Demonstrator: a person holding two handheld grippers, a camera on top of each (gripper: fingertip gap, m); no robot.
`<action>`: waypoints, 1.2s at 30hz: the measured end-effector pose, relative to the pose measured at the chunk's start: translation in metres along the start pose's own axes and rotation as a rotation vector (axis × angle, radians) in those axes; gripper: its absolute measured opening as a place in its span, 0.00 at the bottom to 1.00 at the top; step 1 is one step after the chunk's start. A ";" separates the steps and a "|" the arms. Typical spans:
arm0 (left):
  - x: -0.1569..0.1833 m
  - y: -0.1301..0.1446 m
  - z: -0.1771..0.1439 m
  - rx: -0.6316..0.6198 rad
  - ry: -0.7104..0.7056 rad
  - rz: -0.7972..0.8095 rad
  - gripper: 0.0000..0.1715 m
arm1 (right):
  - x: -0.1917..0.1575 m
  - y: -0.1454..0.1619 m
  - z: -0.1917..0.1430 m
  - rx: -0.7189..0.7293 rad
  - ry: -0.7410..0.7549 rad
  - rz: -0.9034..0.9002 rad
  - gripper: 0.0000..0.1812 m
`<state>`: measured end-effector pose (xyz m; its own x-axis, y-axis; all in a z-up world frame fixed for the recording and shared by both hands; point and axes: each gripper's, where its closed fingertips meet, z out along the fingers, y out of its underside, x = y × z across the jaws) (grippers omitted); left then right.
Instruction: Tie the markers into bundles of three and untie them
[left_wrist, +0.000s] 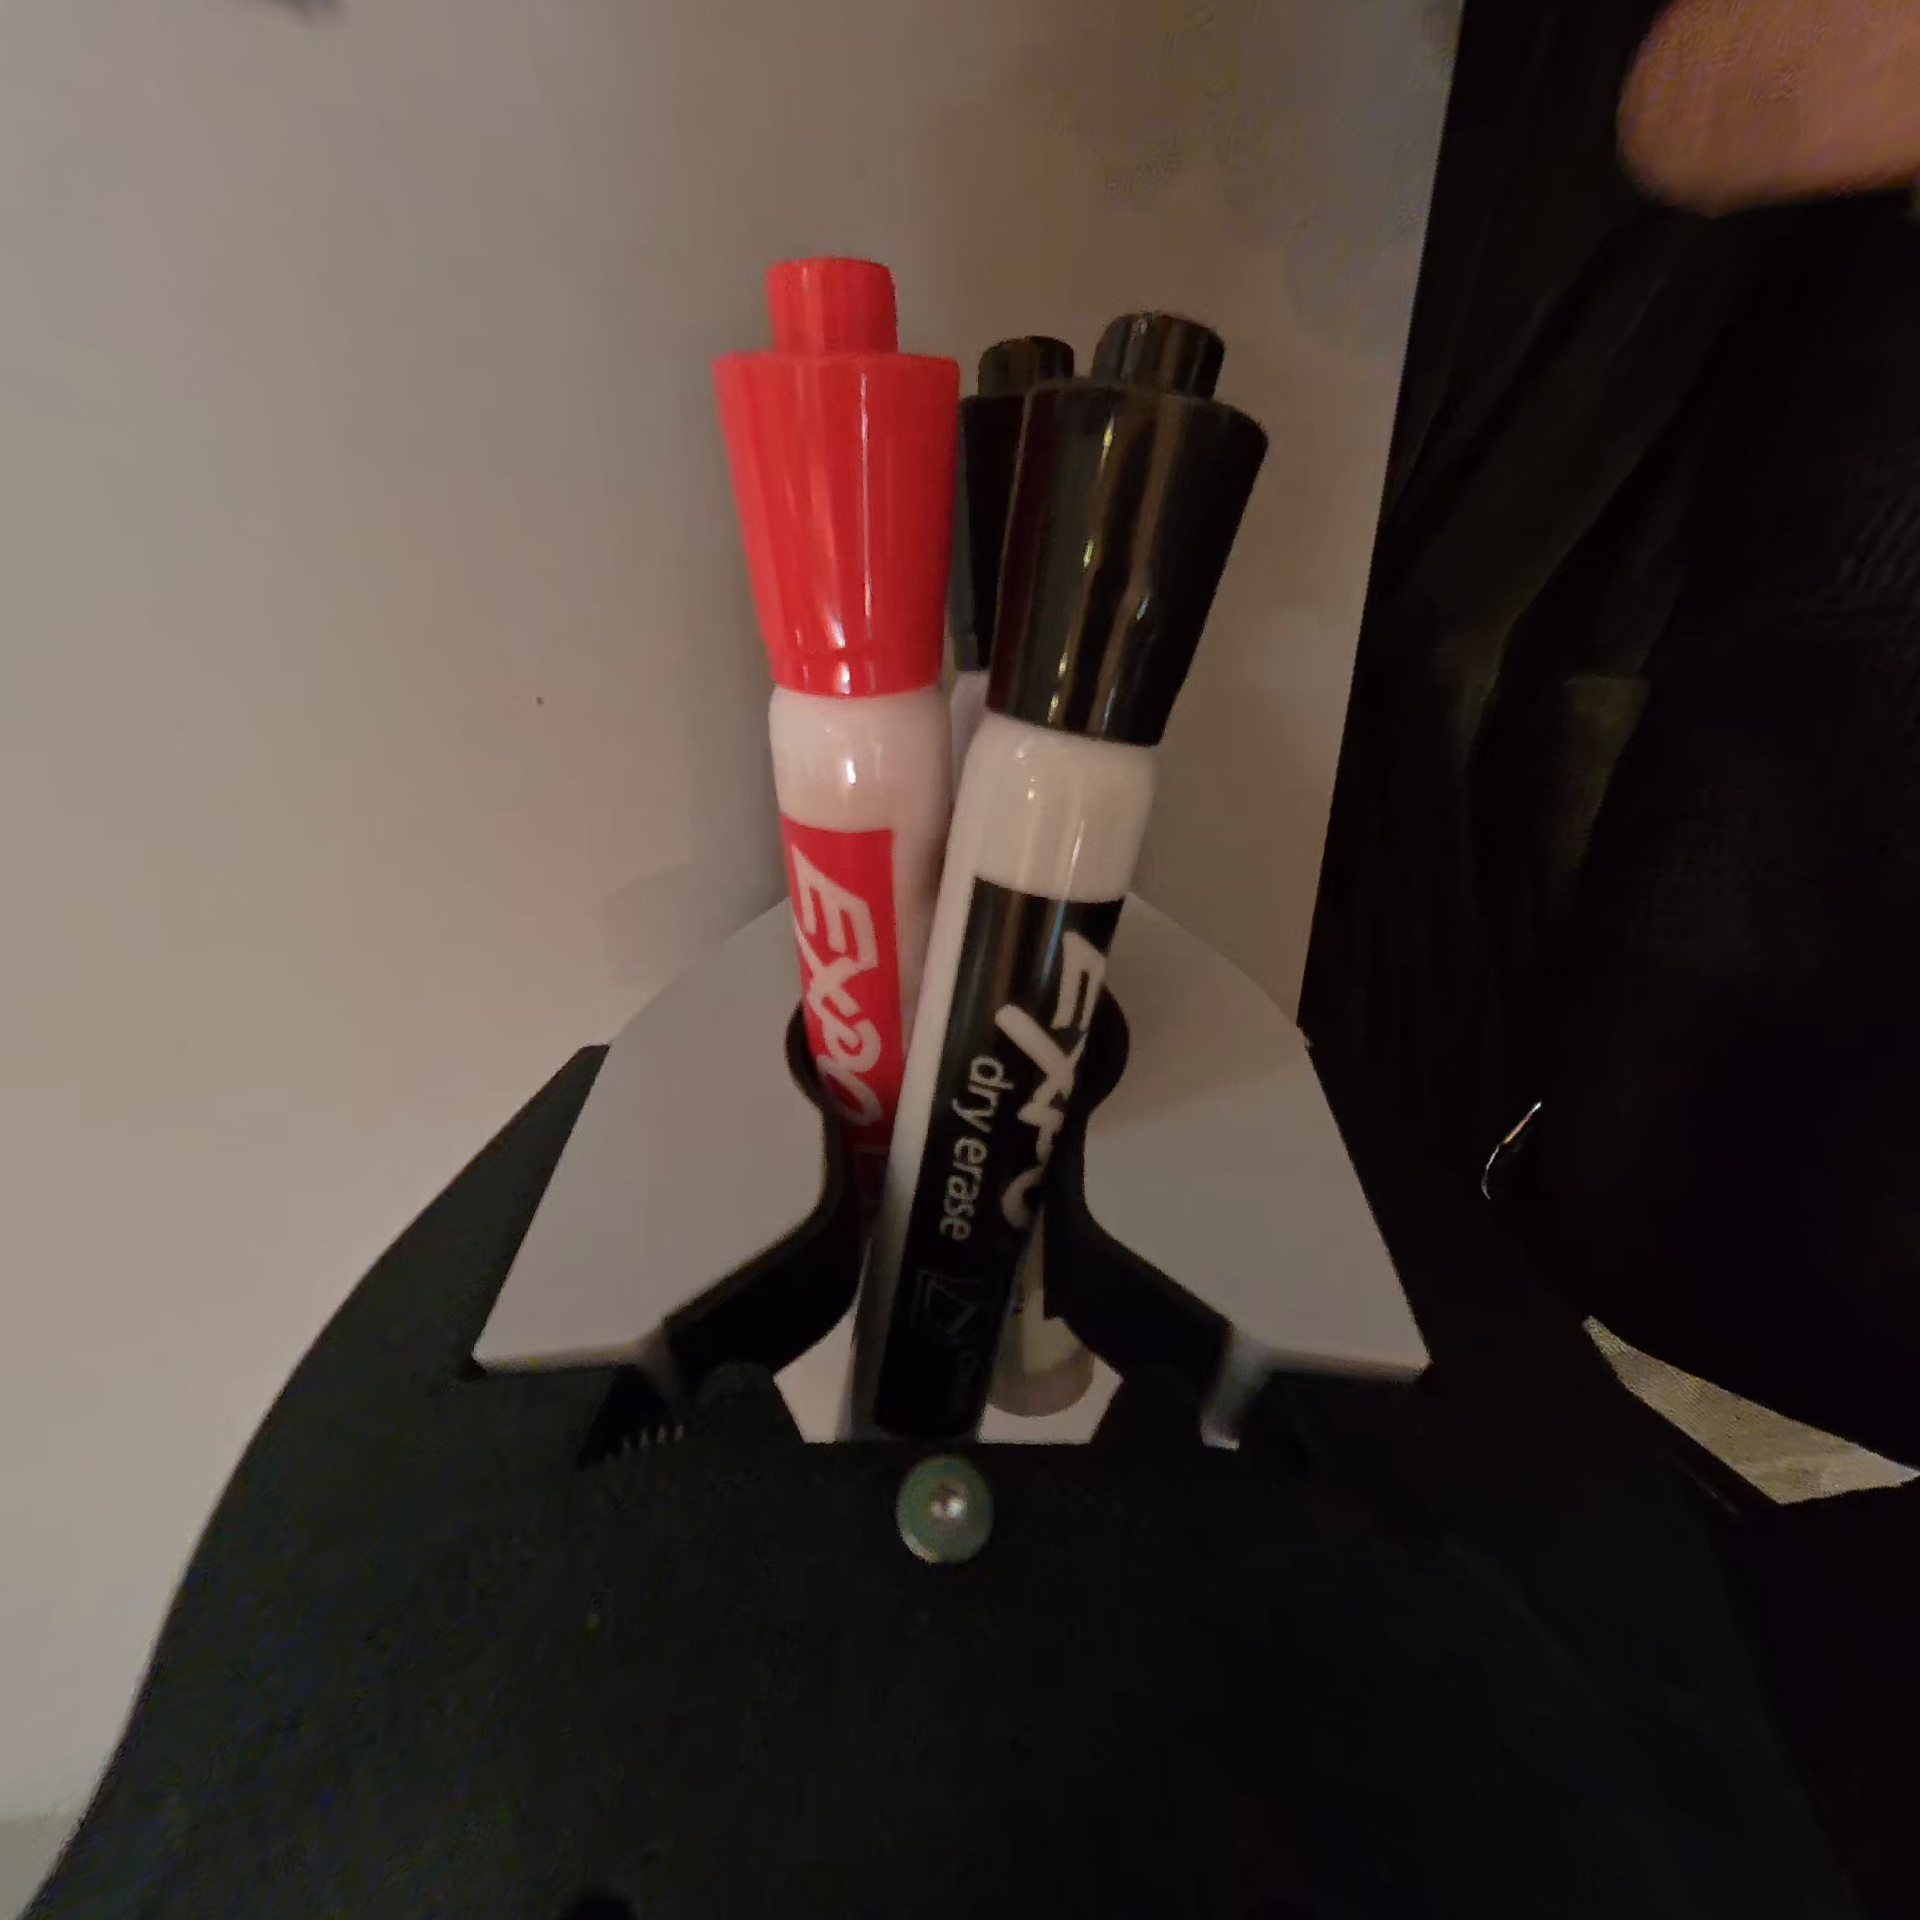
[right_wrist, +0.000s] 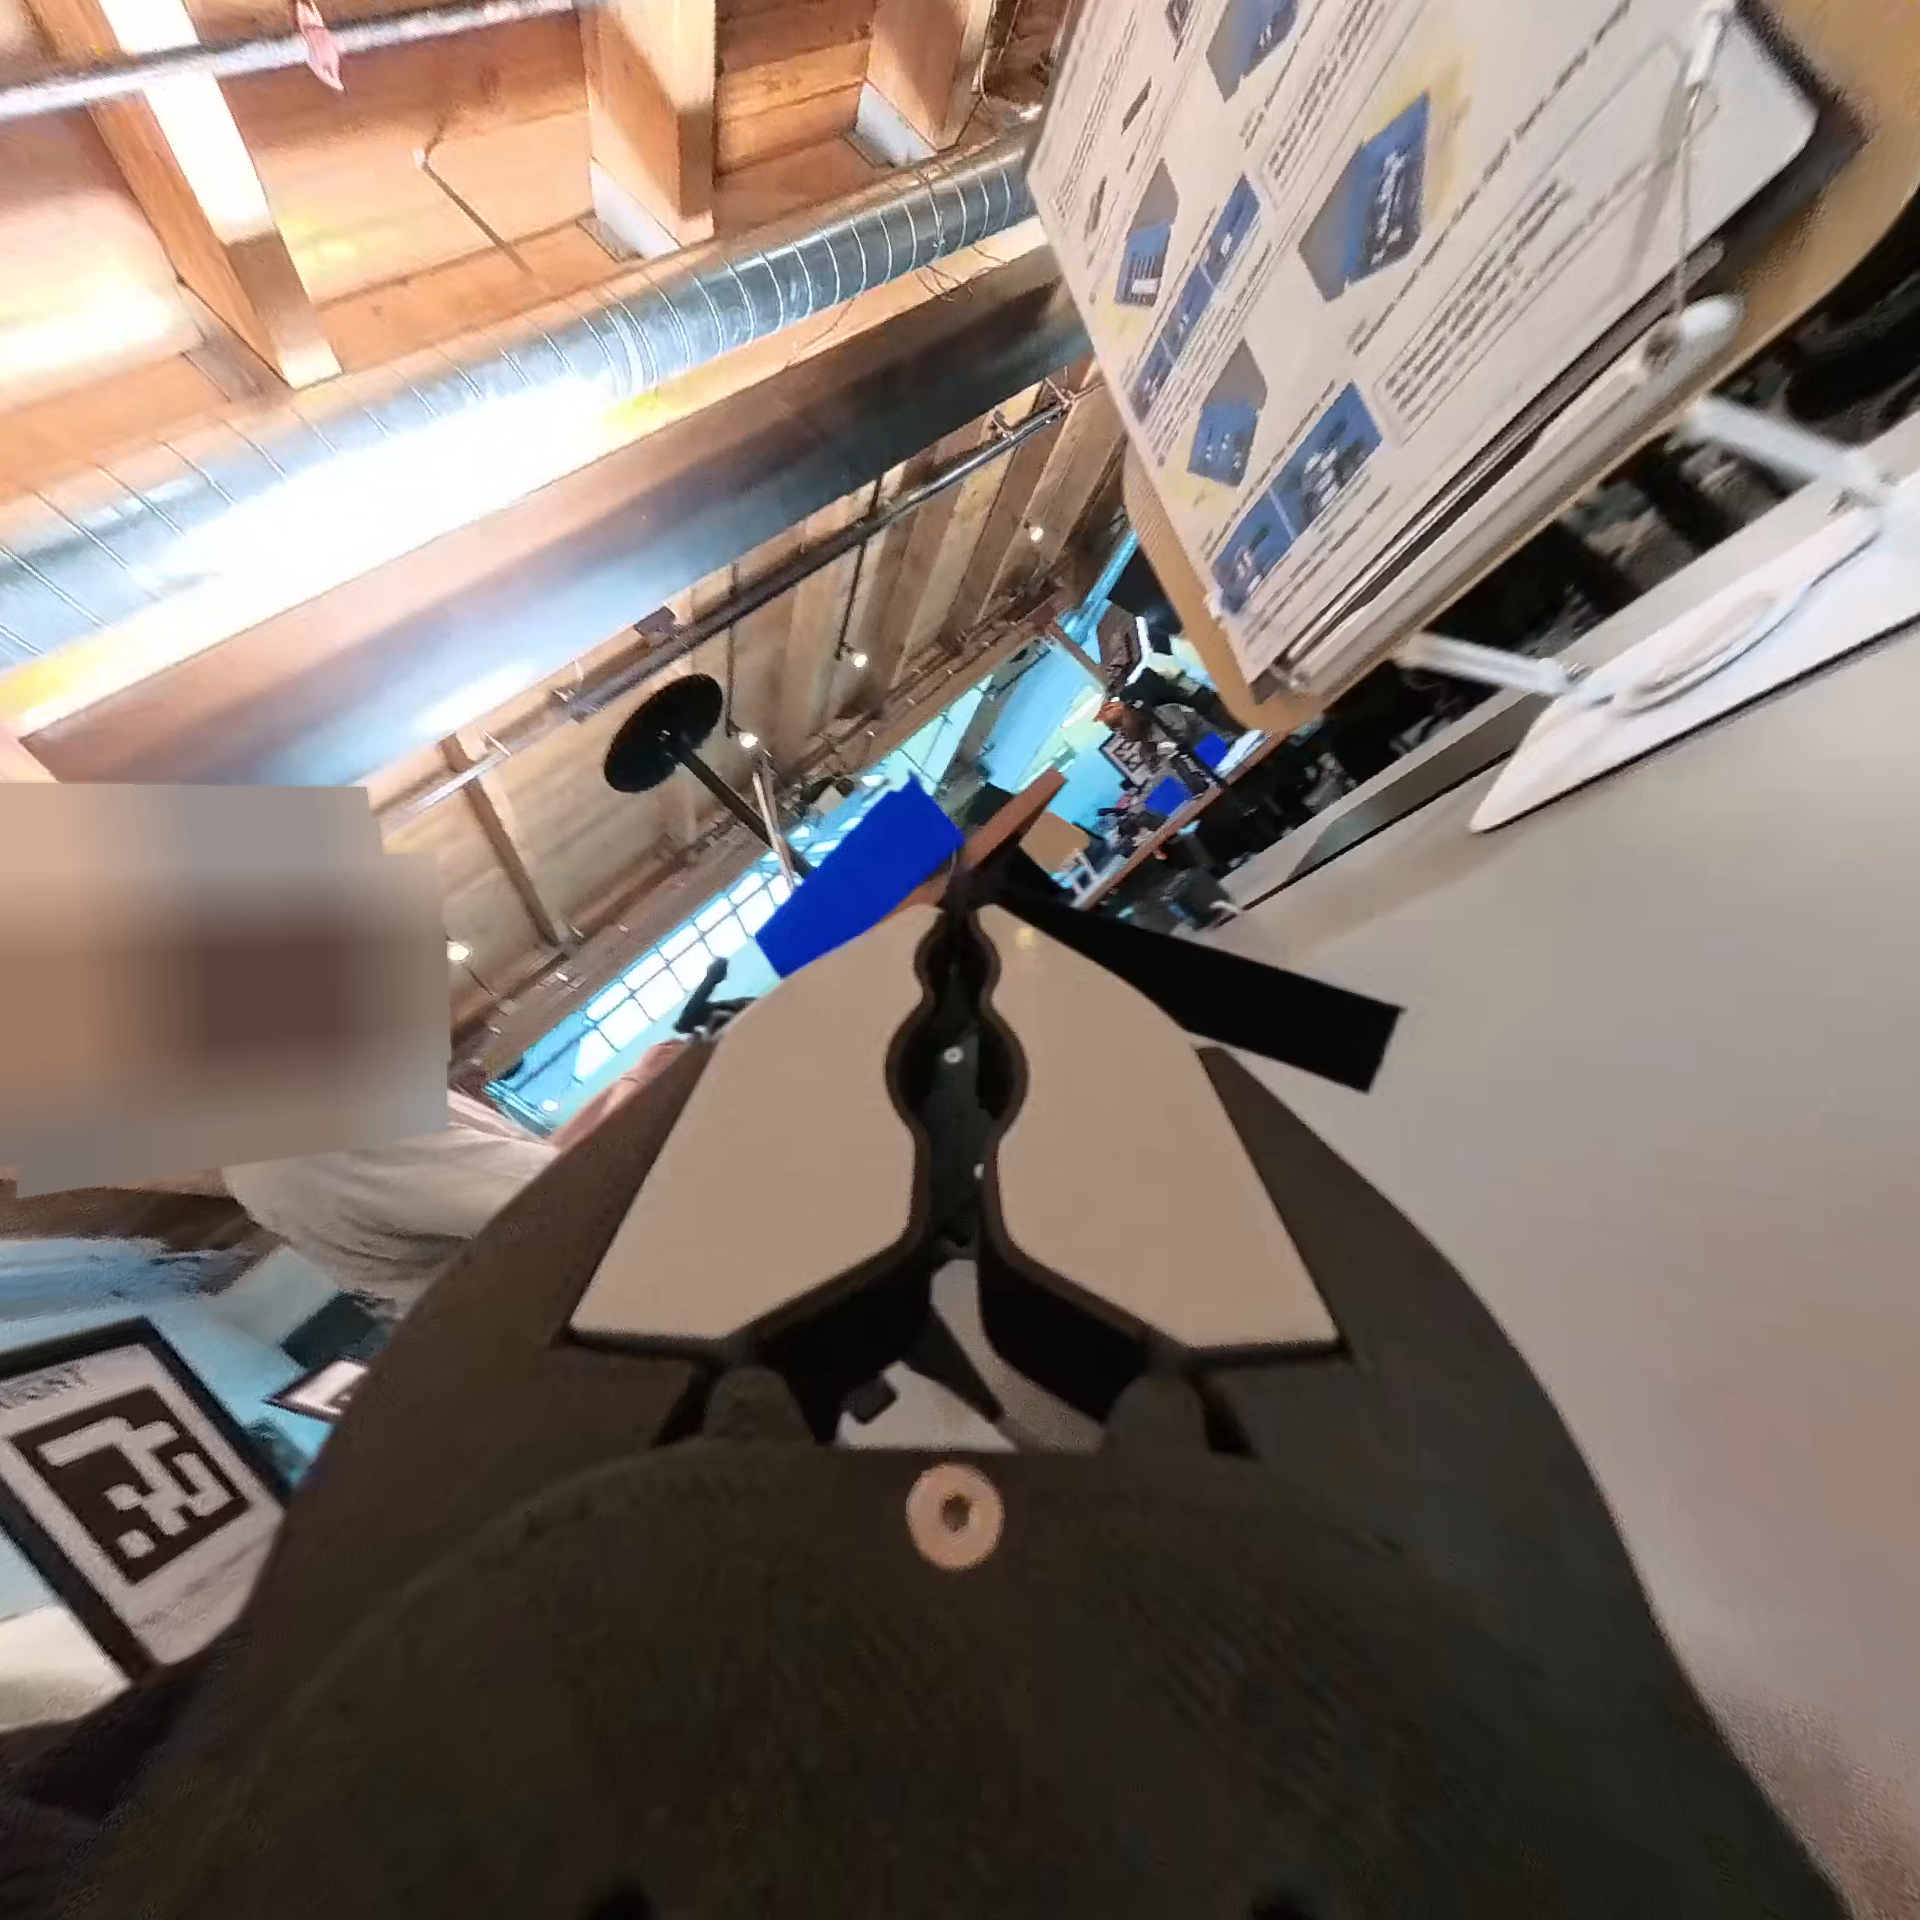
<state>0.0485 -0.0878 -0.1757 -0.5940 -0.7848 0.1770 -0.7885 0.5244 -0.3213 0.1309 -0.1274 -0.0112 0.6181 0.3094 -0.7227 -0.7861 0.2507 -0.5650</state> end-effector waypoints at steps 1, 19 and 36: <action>0.001 -0.002 0.000 0.006 0.001 0.007 0.26 | -0.003 0.006 0.001 0.002 -0.014 0.030 0.01; -0.016 -0.004 -0.028 0.141 -0.054 -0.059 0.27 | -0.013 0.098 0.008 -0.151 0.053 0.070 0.01; -0.014 -0.008 -0.037 0.181 -0.056 -0.047 0.27 | 0.007 0.115 0.006 -0.246 0.129 0.129 0.07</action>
<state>0.0572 -0.0686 -0.1416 -0.5430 -0.8271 0.1452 -0.7708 0.4223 -0.4770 0.0444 -0.0914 -0.0787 0.5197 0.2012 -0.8303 -0.8456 -0.0173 -0.5335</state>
